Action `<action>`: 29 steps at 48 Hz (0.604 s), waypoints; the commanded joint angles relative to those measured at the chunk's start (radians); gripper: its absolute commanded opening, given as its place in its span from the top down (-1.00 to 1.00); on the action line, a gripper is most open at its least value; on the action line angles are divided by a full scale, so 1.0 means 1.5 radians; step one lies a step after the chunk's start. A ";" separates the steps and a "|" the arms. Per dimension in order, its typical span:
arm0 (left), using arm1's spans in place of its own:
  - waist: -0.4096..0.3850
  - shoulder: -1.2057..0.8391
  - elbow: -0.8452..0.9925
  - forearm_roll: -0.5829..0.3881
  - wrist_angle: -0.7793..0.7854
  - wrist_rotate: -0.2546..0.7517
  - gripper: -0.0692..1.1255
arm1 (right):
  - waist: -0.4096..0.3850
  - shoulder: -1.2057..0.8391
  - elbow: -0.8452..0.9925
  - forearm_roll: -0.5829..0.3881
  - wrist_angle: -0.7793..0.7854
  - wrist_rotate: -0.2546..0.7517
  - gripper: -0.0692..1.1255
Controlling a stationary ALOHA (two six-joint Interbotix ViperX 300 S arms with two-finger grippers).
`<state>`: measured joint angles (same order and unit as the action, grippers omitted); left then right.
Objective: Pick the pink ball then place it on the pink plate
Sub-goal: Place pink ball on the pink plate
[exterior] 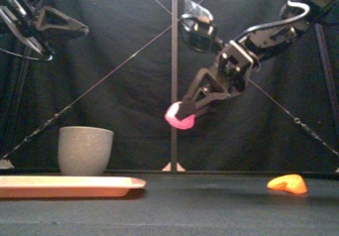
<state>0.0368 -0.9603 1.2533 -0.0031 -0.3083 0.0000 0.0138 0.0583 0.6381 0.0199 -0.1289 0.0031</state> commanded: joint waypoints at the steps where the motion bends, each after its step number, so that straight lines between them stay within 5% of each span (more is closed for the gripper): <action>1: 0.003 0.003 -0.009 0.000 -0.006 -0.001 0.79 | 0.034 0.061 -0.084 0.002 -0.003 0.005 -0.30; 29: 0.025 0.003 -0.002 0.000 -0.005 0.003 0.79 | 0.040 0.326 -0.432 -0.005 0.163 0.004 -0.44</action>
<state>0.0706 -0.9603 1.2609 -0.0046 -0.3083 0.0031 0.0813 0.5568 0.0476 0.0138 0.0828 0.0092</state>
